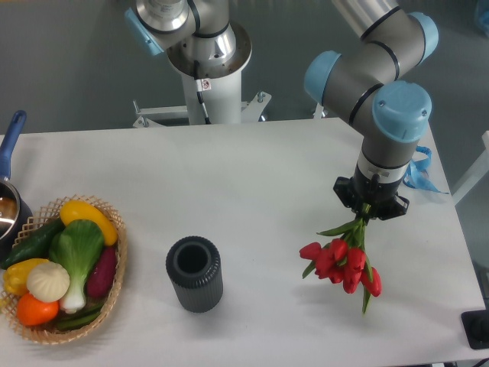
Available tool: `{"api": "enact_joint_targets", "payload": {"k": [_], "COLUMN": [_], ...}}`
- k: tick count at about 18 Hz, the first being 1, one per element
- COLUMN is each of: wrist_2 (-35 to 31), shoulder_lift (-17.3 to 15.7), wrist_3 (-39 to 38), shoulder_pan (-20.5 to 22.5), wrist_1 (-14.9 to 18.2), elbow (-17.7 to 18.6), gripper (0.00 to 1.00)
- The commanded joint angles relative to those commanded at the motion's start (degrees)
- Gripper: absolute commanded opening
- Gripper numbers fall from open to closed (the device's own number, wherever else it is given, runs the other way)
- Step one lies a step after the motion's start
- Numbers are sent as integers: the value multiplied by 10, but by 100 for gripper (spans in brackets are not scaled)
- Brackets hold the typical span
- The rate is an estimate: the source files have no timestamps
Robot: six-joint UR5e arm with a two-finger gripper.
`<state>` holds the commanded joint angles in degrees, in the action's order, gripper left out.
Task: Insert the flowers into the vase
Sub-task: 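Carry the red tulip bunch in the gripper over the black vase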
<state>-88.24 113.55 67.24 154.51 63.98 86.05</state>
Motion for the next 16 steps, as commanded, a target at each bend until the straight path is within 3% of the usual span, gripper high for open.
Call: {"api": "enact_joint_targets", "payload": {"k": [3, 7, 10, 12, 13, 16], "wrist_2": [20, 132, 257, 300, 327, 445], "shoulder_lift": [-3, -16, -18, -16, -15, -14], "wrist_3": [-5, -70, -132, -200, -212, -218], "shoulder_pan": [-4, -7, -21, -38, -47, -55], "wrist_1": [-6, -17, -109, -181, -199, -207], "elbow": [-8, -40, -39, -38, -39, -36], "gripper": [0, 0, 0, 0, 0, 0]}}
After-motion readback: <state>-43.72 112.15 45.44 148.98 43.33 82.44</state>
